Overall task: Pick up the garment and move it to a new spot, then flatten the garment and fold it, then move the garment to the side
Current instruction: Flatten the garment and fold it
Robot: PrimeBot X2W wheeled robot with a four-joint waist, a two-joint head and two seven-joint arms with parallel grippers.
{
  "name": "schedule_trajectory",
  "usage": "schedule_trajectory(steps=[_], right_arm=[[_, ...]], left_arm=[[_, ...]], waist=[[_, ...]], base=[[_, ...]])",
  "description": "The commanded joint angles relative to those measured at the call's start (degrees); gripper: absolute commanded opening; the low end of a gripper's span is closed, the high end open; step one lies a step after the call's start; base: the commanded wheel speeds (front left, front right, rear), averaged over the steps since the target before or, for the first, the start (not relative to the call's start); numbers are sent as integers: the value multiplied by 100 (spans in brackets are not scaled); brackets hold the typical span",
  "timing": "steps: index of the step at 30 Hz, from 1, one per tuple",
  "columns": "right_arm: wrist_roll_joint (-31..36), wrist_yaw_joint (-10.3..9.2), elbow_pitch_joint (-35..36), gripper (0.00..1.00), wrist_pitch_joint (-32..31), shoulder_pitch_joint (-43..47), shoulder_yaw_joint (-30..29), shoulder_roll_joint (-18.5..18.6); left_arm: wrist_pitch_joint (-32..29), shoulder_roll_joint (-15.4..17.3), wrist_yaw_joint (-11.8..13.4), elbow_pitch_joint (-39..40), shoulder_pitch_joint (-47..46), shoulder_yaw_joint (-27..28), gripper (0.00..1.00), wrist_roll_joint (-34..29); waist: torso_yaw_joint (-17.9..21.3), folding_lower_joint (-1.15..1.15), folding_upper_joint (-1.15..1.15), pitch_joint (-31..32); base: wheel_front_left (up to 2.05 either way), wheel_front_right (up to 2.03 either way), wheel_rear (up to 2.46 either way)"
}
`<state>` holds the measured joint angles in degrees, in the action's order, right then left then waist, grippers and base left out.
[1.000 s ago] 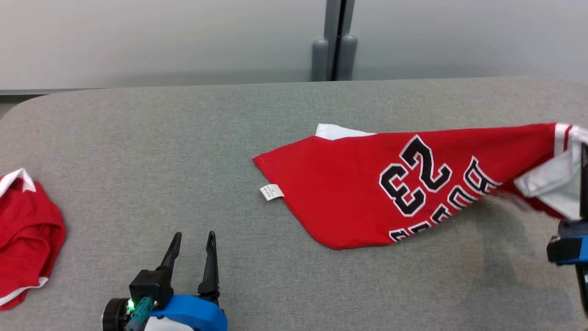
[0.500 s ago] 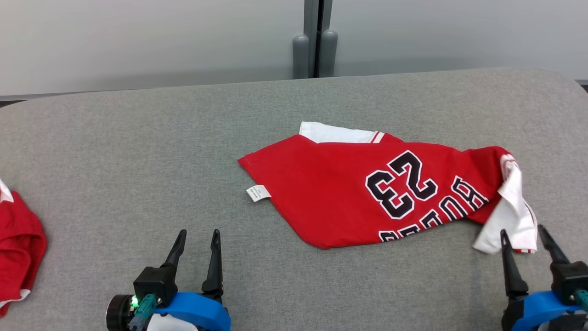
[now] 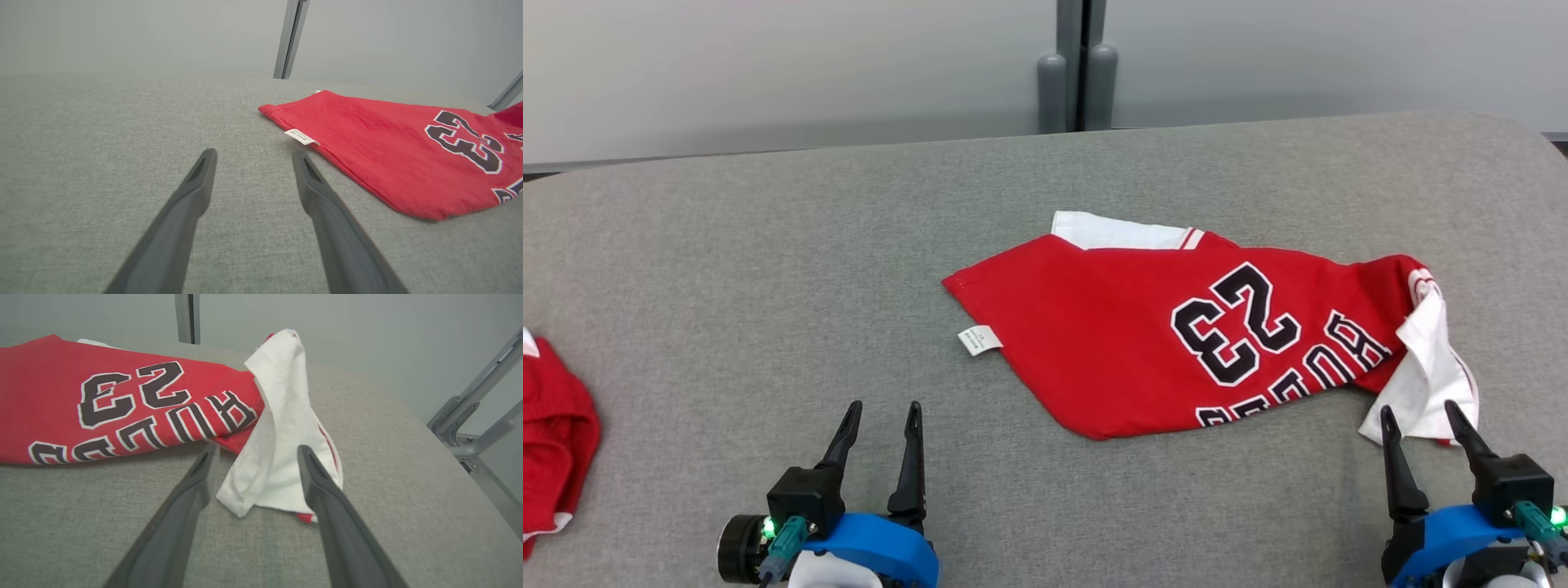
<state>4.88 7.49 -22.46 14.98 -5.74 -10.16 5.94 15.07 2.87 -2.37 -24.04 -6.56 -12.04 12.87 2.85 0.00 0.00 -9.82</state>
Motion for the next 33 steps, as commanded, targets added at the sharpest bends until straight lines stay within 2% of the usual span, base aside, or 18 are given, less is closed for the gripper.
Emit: schedule_trajectory(steps=[1,11,12,13,14,17,20,25,29,31,33], right_arm=[[-6,1,-36,100,30,-120,-39,-29],[238,1,-605,100,30,-371,-585,-169],[251,1,-639,47,30,-389,-579,-177],[257,1,-666,29,30,-424,-564,-182],[216,1,-677,0,30,-468,-540,-195],[39,1,-461,0,30,-540,-383,-217],[-391,1,156,0,31,-634,123,-237],[-1388,1,1312,0,30,-1081,1294,-254],[-2381,1,1933,0,30,-1913,2170,-263],[-2550,1,1974,0,30,-2164,2362,-269],[-2923,1,2047,0,30,-2928,2767,-278]], left_arm=[[15,4,11,-8,-58,0,100,6],[15,1,29,16,-71,-19,100,57],[15,1,36,23,-70,-17,100,61],[15,1,44,30,-73,-18,100,58],[15,0,51,37,-78,-21,100,59],[15,2,67,49,-95,-36,100,68],[15,1,72,35,-57,-34,100,65],[16,1,51,-23,-12,-60,100,83],[15,1,34,-69,38,-120,100,110],[16,2,38,-60,56,-133,100,127],[15,3,59,-65,147,-200,100,177]], waist=[[-64,0,0,-33],[-376,0,0,-131],[-383,0,0,-140],[-387,0,0,-148],[-390,0,0,-153],[-390,0,0,-149],[-361,0,0,-78],[-355,0,0,69],[-441,0,0,249],[-480,0,0,291],[-652,0,0,418]], base=[[0,0,0],[0,0,0],[0,0,0],[0,0,0],[0,0,0],[0,0,0],[0,0,0],[0,0,0],[0,0,0],[0,0,0],[0,0,0]])
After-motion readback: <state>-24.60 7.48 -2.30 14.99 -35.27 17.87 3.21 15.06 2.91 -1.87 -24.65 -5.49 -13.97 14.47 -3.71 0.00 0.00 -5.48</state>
